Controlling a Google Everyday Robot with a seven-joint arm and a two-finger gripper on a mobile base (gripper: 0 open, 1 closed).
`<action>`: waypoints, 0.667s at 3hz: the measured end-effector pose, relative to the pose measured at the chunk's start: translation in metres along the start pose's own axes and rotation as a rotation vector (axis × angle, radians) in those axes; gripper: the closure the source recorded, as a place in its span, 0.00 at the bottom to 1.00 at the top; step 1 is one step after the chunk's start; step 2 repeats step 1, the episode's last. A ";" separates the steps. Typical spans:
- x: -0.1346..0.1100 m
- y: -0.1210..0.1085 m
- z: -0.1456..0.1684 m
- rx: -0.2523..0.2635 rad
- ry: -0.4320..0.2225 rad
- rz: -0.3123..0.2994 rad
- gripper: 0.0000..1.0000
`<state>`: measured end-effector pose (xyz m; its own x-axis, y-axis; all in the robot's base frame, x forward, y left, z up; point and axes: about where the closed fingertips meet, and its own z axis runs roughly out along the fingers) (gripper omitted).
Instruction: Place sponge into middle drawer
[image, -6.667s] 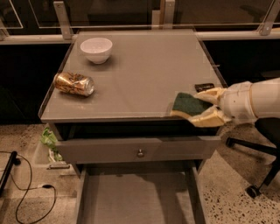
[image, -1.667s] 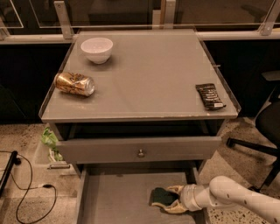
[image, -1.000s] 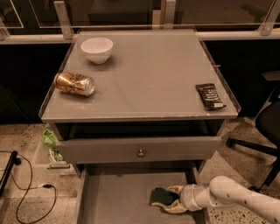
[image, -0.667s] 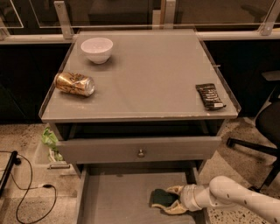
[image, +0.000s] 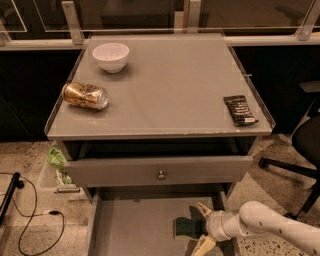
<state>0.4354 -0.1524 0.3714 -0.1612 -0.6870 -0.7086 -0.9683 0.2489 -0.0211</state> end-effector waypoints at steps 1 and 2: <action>0.000 0.000 0.000 0.000 0.000 0.000 0.00; 0.000 0.000 0.000 0.000 0.000 0.000 0.00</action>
Offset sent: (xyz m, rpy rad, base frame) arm 0.0000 0.0000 0.0000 0.0000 0.0000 0.0000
